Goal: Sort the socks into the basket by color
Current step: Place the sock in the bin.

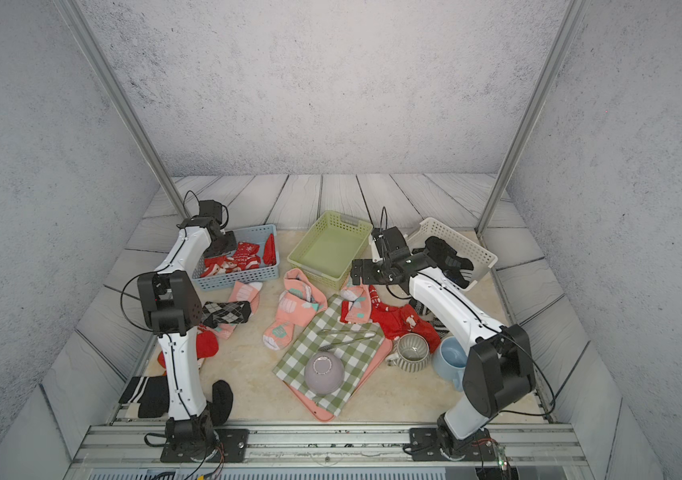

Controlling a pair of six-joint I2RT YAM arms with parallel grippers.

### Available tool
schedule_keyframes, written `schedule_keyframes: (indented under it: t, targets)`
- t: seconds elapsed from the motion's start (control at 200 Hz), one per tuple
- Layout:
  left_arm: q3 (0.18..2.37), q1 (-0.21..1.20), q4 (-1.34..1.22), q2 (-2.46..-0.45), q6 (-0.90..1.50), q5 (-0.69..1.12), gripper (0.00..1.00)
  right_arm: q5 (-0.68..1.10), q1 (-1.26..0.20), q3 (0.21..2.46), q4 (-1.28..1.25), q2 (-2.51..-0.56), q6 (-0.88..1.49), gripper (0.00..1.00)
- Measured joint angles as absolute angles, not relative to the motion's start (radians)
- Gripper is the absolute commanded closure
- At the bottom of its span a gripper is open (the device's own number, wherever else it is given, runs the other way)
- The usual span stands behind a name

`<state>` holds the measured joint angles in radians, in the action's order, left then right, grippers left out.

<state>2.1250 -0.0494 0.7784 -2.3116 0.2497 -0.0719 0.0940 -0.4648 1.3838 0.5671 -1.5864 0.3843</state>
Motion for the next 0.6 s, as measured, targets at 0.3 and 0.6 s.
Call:
schedule_keyframes:
  t: [0.3,0.6]
  targets:
    - [2.091,-0.051,0.778,-2.328,0.258,-0.069,0.56,0.095,-0.465,1.383,0.568,-1.589,0.384,0.01]
    - [2.046,-0.051,0.773,-2.327,0.270,-0.052,0.24,0.094,-0.465,1.383,0.572,-1.591,0.382,0.01]
